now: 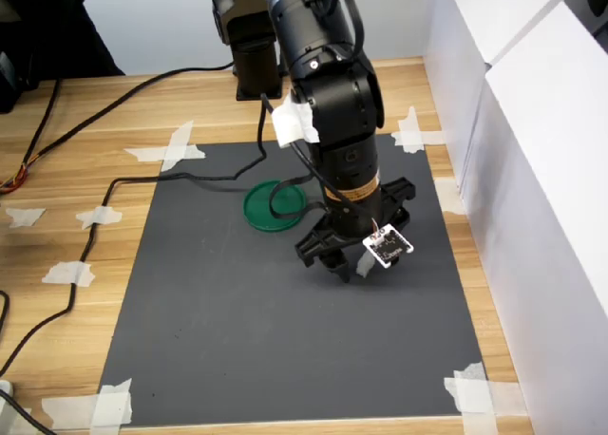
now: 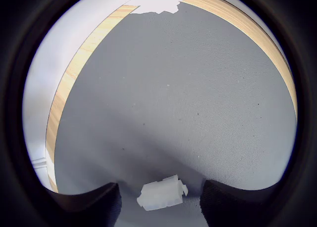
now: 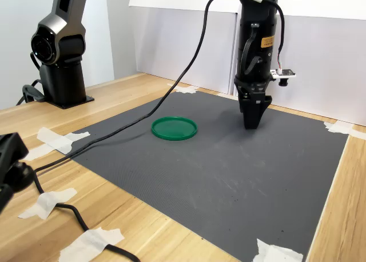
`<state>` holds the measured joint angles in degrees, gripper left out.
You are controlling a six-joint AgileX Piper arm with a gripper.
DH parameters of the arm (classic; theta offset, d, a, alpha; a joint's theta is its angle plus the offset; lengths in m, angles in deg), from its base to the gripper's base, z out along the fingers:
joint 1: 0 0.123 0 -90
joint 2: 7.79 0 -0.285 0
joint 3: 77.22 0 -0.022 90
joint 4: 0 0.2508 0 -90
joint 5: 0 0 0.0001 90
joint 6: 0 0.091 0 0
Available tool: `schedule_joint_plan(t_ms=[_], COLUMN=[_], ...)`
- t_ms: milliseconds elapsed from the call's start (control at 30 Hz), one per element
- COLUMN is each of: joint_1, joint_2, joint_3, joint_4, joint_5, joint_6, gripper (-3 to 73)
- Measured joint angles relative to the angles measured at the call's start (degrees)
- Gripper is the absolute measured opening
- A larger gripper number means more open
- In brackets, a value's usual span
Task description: Grasp a white terminal and put it on the green lid.
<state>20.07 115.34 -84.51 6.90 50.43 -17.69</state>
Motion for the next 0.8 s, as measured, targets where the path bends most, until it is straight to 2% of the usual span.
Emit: schedule_joint_plan(t_ms=[167, 467, 800], joint_1=[0.0, 0.0, 0.0], joint_2=[0.05, 0.05, -0.32], joint_3=[0.0, 0.0, 0.0], joint_4=[0.06, 0.36, 0.41], joint_5=[-0.06, -0.38, 1.07], joint_6=[0.05, 0.4, 2.45], gripper=[57.5, 31.3, 29.8])
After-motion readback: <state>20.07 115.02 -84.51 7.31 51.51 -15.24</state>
